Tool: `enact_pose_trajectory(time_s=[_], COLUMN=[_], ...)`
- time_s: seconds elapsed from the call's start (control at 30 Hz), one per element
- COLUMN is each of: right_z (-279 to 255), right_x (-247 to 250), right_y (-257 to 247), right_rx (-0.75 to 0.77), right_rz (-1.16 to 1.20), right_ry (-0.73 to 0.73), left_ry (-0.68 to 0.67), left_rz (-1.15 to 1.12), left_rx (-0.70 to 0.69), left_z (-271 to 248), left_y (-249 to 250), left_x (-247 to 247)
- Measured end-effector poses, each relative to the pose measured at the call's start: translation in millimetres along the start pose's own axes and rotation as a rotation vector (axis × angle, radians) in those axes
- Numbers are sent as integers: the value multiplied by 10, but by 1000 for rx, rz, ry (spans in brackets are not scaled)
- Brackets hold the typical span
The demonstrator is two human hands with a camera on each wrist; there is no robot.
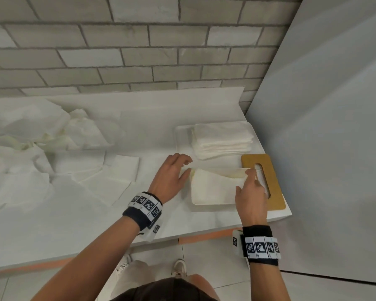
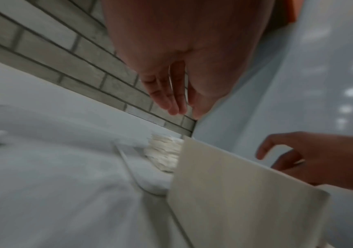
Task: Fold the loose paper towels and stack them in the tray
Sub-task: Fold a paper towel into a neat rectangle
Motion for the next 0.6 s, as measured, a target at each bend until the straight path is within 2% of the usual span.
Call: enact_pose_trajectory(time_s=[0.07, 0.13, 0.2, 0.27, 0.33, 0.43, 0.6], right_z=[-31, -97, -154, -184, -154, -7, 6], right_x=[190, 331, 300, 88, -267, -1003, -2135], right_y=[-249, -670, -1168, -1699, -2188, -2745, -3189], right_rx=[51, 189, 321, 436, 509, 533, 583], right_rz=[12, 96, 245, 361, 416, 391, 154], right_ry=[119, 209, 185, 84, -38, -221, -581], left_ry=[19, -5, -55, -124, -233, -362, -551], left_rz=[66, 167, 271, 314, 284, 194, 114], left_rx=[77, 247, 427, 524, 523, 414, 326], left_z=[5, -35, -191, -454, -750, -1117, -1328], left_y=[-403, -1008, -1614, -2056, -2284, -2355, -2419], left_x=[239, 507, 790, 964, 980, 974, 1055])
Point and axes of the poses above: each hand's wrist, its own z-axis towards the middle knuckle, its own x-axis out of the back of the hand, y = z × x, the point moved 9 cm from there along z, towards the middle knuckle, and after that the axes turned 4 degrees about x, right-handed, at the moved point
